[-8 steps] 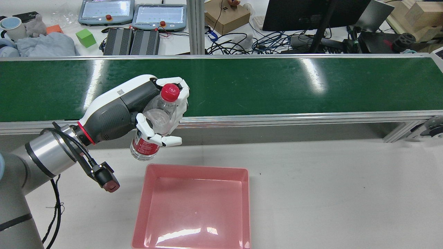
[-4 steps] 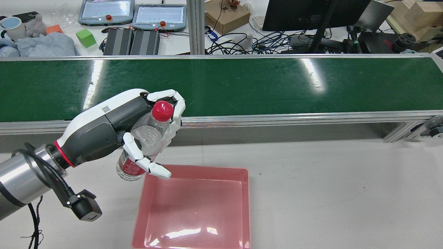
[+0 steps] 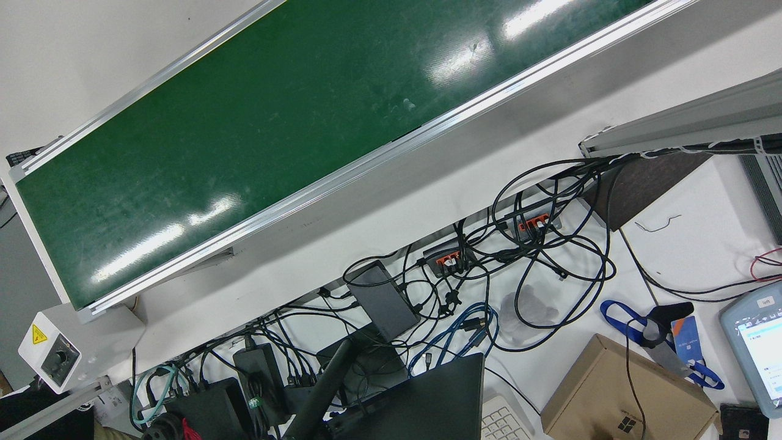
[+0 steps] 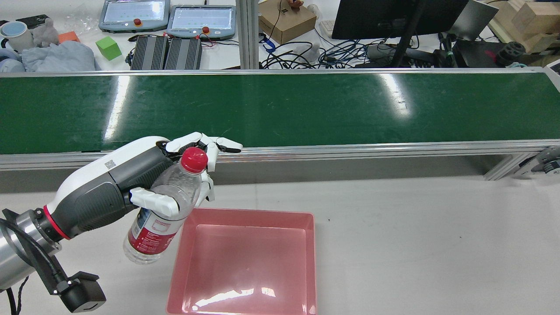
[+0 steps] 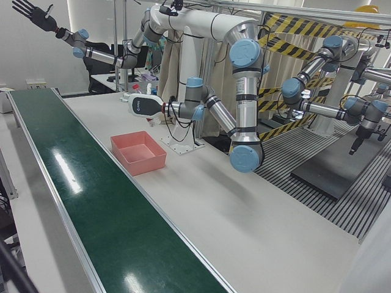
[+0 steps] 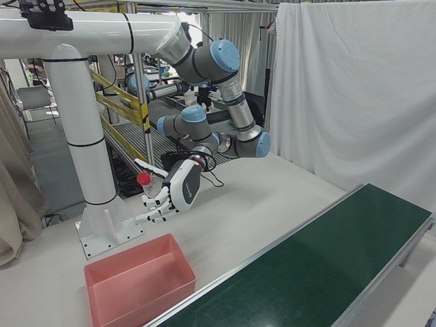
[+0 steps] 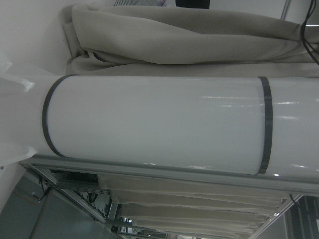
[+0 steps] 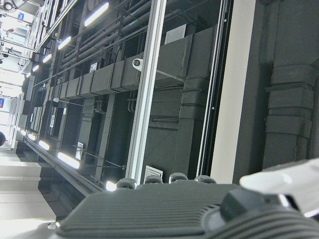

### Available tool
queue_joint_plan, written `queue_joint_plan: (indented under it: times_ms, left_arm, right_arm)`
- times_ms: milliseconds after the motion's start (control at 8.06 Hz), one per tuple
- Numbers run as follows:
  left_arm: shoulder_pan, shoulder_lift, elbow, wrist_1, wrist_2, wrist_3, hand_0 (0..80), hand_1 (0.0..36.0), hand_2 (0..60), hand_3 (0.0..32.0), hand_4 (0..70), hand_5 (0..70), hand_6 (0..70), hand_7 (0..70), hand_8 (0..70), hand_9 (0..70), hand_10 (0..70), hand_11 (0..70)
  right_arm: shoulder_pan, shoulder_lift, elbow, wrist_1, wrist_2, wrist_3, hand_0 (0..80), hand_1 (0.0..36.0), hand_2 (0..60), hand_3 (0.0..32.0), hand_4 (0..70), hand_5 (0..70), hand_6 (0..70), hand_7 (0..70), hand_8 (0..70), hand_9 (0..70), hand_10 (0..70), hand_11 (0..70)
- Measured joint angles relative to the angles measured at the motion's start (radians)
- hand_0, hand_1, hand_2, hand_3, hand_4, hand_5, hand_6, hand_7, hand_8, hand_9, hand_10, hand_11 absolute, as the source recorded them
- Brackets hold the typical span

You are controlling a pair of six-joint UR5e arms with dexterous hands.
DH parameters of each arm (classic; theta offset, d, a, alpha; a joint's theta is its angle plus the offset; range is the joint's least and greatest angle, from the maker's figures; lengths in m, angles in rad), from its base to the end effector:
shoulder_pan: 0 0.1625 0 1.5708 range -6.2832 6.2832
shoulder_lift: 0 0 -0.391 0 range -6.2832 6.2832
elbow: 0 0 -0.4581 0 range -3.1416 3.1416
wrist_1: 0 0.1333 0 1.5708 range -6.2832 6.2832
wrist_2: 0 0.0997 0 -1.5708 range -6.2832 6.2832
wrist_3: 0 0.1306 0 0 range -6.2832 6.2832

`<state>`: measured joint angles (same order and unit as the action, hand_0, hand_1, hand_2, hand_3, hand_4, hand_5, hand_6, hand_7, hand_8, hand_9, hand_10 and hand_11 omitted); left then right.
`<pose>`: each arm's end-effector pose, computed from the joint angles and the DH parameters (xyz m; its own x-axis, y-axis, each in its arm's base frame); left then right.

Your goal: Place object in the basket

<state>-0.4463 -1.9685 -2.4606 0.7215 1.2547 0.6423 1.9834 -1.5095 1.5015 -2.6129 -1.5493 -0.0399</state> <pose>0.3198 -0.3458 0.1007 -0.8078 -0.4572 -0.3721 0.0002 0.6311 -0.7757 0.3833 -0.5362 0.5780 -0.8997 -0.4358 0.0239 -0.2356 0.4387 -0.8672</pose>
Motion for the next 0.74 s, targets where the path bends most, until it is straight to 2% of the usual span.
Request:
queue_joint_plan:
  times_ms: [124, 248, 620, 745]
  left_arm:
    - [0.031, 0.006, -0.001, -0.019, -0.042, 0.011, 19.9, 0.0, 0.0, 9.2, 6.1, 50.6, 9.4, 8.8, 17.7, 16.9, 16.3, 22.8]
    - [0.047, 0.008, -0.001, -0.038, -0.068, 0.025, 30.2, 0.0, 0.0, 11.0, 6.6, 48.2, 8.6, 7.3, 15.1, 13.9, 13.9, 19.6]
    - [0.060, 0.008, -0.002, -0.064, -0.088, 0.039, 23.8, 0.0, 0.0, 11.0, 7.0, 46.9, 7.4, 6.6, 13.7, 12.1, 12.6, 17.6]
    - [0.061, 0.008, -0.003, -0.066, -0.088, 0.038, 22.6, 0.0, 0.0, 12.0, 4.2, 45.6, 6.2, 5.7, 11.3, 10.5, 11.7, 16.4]
  right_arm:
    - [0.000, 0.000, 0.000, 0.000, 0.000, 0.000, 0.0, 0.0, 0.0, 0.0, 0.0, 0.0, 0.0, 0.0, 0.0, 0.0, 0.0, 0.0]
    - [0.000, 0.000, 0.001, 0.000, 0.000, 0.000, 0.0, 0.0, 0.0, 0.0, 0.0, 0.0, 0.0, 0.0, 0.0, 0.0, 0.0, 0.0]
    - [0.000, 0.000, 0.002, -0.001, 0.000, 0.000, 0.0, 0.0, 0.0, 0.0, 0.0, 0.0, 0.0, 0.0, 0.0, 0.0, 0.0, 0.0]
    - [0.000, 0.000, 0.001, -0.001, 0.000, 0.000, 0.0, 0.0, 0.0, 0.0, 0.0, 0.0, 0.0, 0.0, 0.0, 0.0, 0.0, 0.0]
